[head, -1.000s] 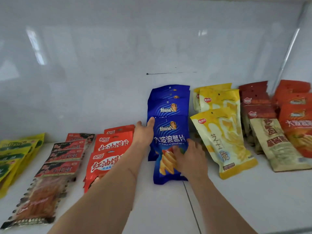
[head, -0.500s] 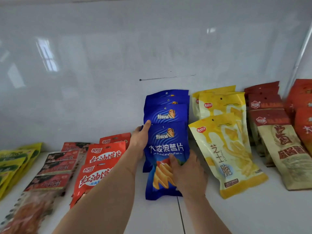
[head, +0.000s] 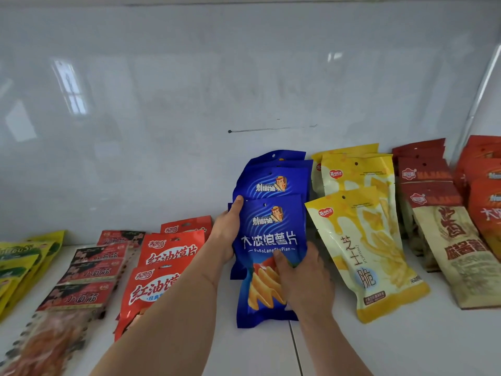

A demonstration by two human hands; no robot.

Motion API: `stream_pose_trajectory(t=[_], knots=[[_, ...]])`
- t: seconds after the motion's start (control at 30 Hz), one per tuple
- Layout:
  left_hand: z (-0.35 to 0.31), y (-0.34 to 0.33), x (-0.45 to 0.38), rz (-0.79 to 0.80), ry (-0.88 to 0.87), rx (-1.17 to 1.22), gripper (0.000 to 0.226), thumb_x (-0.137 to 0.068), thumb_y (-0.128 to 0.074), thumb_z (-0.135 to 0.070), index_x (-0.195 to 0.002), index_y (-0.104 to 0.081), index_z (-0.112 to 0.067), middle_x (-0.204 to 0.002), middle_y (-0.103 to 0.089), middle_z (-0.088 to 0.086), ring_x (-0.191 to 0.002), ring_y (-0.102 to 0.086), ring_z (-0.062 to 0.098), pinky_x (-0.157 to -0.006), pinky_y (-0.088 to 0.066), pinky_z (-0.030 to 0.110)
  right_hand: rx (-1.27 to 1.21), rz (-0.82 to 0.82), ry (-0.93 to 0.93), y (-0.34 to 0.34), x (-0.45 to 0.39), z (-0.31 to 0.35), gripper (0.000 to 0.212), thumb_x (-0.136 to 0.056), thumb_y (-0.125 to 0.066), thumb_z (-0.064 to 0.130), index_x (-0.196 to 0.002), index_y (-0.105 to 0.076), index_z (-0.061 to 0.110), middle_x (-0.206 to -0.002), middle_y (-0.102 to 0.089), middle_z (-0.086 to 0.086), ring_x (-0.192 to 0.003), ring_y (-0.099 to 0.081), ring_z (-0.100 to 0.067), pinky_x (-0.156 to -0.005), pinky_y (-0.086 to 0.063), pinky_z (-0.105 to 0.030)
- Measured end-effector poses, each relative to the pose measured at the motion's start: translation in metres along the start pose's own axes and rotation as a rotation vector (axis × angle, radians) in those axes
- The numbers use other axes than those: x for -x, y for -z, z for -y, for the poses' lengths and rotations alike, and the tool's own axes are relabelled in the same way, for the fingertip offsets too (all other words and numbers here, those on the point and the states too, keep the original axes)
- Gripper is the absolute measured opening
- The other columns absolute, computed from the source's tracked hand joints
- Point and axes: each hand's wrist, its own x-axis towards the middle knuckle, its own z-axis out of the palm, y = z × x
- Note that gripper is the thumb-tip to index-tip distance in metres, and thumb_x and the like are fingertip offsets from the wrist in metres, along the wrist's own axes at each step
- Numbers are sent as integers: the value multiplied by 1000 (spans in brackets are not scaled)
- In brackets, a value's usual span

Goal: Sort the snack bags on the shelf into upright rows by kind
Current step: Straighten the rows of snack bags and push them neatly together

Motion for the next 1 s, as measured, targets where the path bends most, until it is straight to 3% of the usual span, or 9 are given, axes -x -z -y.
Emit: stream_pose_trajectory(t=[0.13,0.33,0.53,0.67,0.77,0.83,1.0], knots=[[-1,1,5,31,27,24,57,-90,-59,-66,-106,-65,-11,-87,-80,9,-83,-77,30,-86,-62,45,-16,-7,6,2,3,4,80,-84,-57,69,-145,-34,23,-142,-52,1,-127,-54,-19,-100,-52,-44],[11,8,13,74,48,110,58,-88,-58,-68,-108,-67,-14,-88,-80,8,-83,-77,28,-80,-62,42,-42,20,-35,6,3,5,88,-80,-61,72,-145,-34,20,-145,-49,-1,-130,-52,-20,-99,-52,-45],[20,10,21,135,75,182,66,-88,-55,-72,-119,-69,-15,-103,-79,11,-99,-75,31,-94,-58,49,-180,74,-106,11,-4,2,88,-74,-70,70,-140,-37,21,-140,-50,-1,-124,-56,-20,-94,-56,-46],[21,8,26,149,70,138,69,-91,-46,-74,-117,-69,-15,-103,-79,12,-86,-77,26,-78,-62,40,-280,121,-137,18,-8,0,84,-70,-74,70,-131,-37,24,-129,-56,2,-112,-62,-17,-87,-59,-45],[21,9,26,121,91,66,72,-90,-44,-76,-116,-69,-13,-101,-79,14,-81,-76,26,-72,-61,38,-284,168,-137,22,-6,-2,84,-60,-72,80,-117,-37,29,-118,-60,5,-102,-65,-14,-82,-60,-42],[19,7,26,86,119,6,73,-89,-45,-76,-113,-68,-11,-100,-78,16,-83,-75,28,-77,-61,40,-245,182,-139,22,-4,-2,84,-58,-70,83,-114,-36,30,-119,-58,5,-105,-63,-15,-85,-59,-43],[15,7,27,-79,84,-133,73,-88,-44,-79,-110,-61,-11,-100,-76,12,-90,-75,28,-93,-59,47,-181,199,-112,21,-5,-1,89,-67,-72,75,-130,-35,24,-133,-53,0,-119,-58,-20,-95,-53,-43]])
